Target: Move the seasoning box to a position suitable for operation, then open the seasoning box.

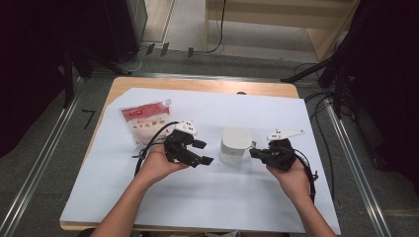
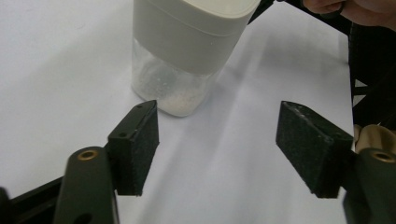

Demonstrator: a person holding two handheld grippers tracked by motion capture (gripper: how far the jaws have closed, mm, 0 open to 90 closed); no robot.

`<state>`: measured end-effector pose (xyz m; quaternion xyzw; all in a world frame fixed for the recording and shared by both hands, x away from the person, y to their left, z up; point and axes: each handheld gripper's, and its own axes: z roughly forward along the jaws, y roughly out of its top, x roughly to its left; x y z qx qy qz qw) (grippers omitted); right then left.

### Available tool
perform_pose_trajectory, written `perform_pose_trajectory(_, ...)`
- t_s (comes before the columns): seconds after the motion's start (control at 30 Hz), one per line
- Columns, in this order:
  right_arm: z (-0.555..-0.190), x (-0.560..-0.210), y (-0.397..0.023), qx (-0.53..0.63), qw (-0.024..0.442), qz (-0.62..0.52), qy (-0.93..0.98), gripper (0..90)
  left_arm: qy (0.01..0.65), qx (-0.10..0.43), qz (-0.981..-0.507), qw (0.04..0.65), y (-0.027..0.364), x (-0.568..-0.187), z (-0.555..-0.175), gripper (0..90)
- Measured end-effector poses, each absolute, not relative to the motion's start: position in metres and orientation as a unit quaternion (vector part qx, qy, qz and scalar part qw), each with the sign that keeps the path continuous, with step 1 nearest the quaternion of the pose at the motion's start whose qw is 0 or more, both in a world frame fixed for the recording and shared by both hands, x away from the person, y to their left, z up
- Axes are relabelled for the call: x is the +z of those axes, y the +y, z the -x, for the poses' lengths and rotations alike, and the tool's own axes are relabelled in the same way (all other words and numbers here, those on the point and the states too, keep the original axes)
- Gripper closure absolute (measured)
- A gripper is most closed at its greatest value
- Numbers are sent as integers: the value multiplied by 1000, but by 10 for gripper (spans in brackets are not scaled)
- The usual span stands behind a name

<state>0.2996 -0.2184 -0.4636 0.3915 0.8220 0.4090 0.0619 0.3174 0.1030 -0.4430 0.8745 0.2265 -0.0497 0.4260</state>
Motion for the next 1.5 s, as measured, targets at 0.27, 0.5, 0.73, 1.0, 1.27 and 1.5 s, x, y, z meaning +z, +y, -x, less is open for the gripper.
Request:
perform_pose_trajectory(0.27,-310,-465,-220,409,57,-398,820,900,244,-55,-866,433,101,-445,-326,253)
perform_pose_trajectory(0.5,-313,-465,-221,409,39,-406,817,900,240,-69,-874,418,95,-449,-331,243)
perform_pose_trajectory(0.73,-309,-453,-227,415,48,-396,817,900,231,-63,-881,408,91,-447,-334,238)
perform_pose_trajectory(1.0,-316,-447,-237,412,59,-401,816,900,216,-56,-888,402,83,-440,-341,260)
perform_pose_trajectory(1.27,-327,-447,-239,408,56,-405,816,900,207,-63,-889,404,72,-434,-354,230)
perform_pose_trajectory(1.5,-334,-447,-236,405,57,-398,821,900,188,-53,-894,404,61,-432,-363,181)
